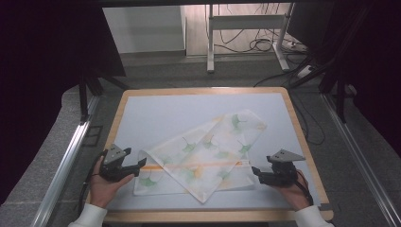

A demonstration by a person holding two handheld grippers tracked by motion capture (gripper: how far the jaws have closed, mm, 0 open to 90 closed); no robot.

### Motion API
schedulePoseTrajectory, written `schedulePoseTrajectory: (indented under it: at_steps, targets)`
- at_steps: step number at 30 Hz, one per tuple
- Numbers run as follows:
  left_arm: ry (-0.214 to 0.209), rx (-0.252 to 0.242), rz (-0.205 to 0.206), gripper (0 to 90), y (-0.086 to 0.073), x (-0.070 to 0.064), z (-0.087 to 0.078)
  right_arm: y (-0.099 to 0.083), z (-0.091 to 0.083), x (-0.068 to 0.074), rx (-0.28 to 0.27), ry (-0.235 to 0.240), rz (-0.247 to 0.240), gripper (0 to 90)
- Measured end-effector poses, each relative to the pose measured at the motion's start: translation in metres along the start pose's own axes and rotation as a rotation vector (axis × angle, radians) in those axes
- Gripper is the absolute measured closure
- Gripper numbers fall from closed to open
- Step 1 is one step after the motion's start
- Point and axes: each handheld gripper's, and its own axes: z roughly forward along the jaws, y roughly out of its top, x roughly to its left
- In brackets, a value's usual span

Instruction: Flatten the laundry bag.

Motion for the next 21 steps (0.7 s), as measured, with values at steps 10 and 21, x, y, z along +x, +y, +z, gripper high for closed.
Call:
schedulePoseTrajectory:
  at_steps: [10,21]
  targets:
    - [0.039,-0.042,0.016,25.9,0.003,-0.005,-0.006,0.001,-0.005,-0.001,-0.018,0.023,0.008,44.2]
    - [0.059,-0.011,0.047,27.1,0.007,-0.015,-0.004,0.003,-0.005,-0.001,0.017,0.073,-0.022,81.6]
